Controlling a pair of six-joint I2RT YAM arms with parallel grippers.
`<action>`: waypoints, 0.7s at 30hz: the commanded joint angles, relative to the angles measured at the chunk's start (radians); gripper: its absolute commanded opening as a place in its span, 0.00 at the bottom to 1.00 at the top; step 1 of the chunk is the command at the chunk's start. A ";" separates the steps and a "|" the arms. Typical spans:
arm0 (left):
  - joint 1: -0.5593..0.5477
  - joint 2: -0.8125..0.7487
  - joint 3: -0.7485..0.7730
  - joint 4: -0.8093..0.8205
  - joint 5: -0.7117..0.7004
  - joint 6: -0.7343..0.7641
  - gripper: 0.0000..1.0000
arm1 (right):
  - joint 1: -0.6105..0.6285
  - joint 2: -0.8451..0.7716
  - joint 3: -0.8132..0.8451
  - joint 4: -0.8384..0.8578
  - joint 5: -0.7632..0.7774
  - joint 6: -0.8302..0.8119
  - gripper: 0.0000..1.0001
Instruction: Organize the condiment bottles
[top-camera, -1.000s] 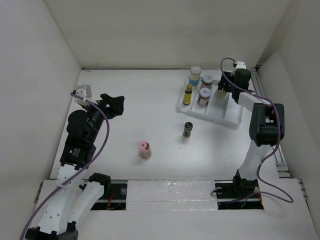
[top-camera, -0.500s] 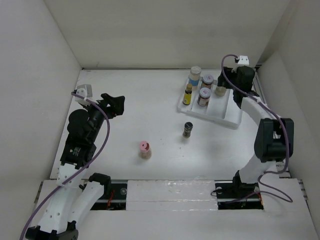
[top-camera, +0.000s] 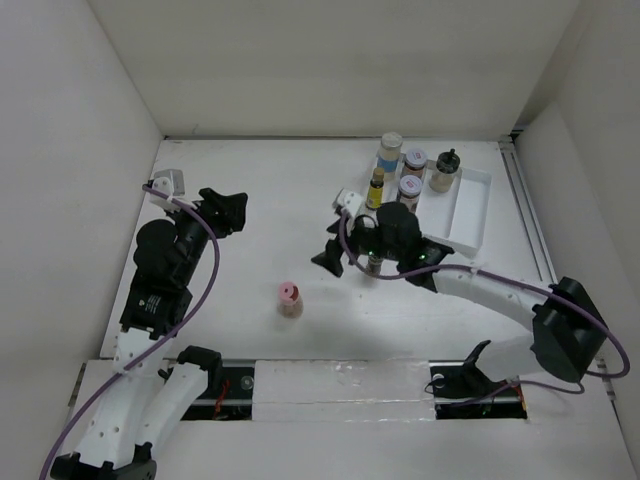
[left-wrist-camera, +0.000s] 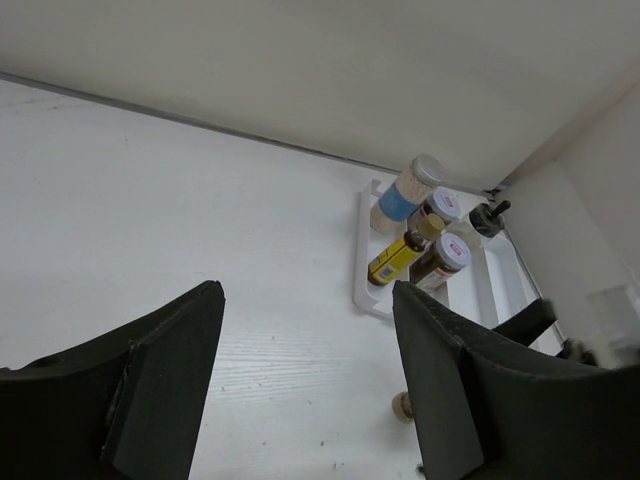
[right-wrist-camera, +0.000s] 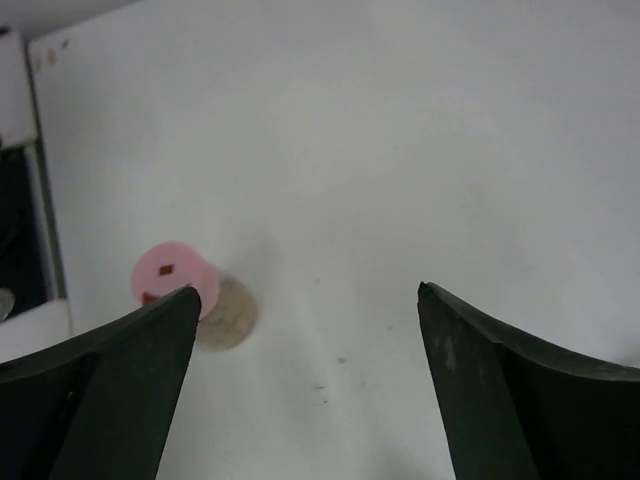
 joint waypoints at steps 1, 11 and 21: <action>-0.002 -0.014 -0.002 0.032 0.004 0.006 0.65 | 0.099 0.067 -0.012 -0.029 -0.087 -0.063 0.97; -0.002 -0.023 -0.002 0.040 0.004 0.006 0.67 | 0.224 0.256 0.106 -0.048 -0.119 -0.122 1.00; -0.002 -0.023 -0.002 0.031 0.004 0.016 0.67 | 0.224 0.421 0.191 0.061 -0.116 -0.076 0.74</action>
